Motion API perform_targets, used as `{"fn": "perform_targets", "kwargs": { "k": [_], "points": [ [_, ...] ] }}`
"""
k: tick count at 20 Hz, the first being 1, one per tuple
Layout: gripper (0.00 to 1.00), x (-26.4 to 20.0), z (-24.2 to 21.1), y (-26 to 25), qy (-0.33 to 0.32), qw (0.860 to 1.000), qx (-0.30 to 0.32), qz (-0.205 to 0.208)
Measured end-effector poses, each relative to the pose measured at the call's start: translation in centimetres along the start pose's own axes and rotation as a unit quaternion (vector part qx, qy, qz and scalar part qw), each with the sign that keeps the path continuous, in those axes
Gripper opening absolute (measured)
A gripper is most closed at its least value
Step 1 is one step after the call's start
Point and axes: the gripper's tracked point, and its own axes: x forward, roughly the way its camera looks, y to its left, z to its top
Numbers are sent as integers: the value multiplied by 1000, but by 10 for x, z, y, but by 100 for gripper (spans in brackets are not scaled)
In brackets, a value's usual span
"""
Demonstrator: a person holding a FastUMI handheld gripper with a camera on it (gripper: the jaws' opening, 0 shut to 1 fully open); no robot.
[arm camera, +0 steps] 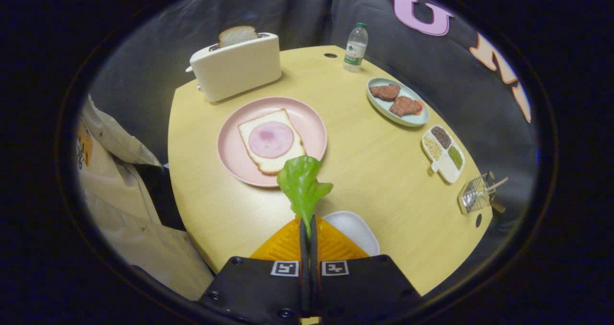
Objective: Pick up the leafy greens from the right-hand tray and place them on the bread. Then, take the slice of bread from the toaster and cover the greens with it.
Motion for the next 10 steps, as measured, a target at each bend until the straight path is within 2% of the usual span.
{"fn": "perform_targets", "kwargs": {
  "k": [7,10],
  "points": [
    [3,13,52,27,-15,999,-26,14],
    [3,24,64,43,-10,999,-30,34]
  ]
}}
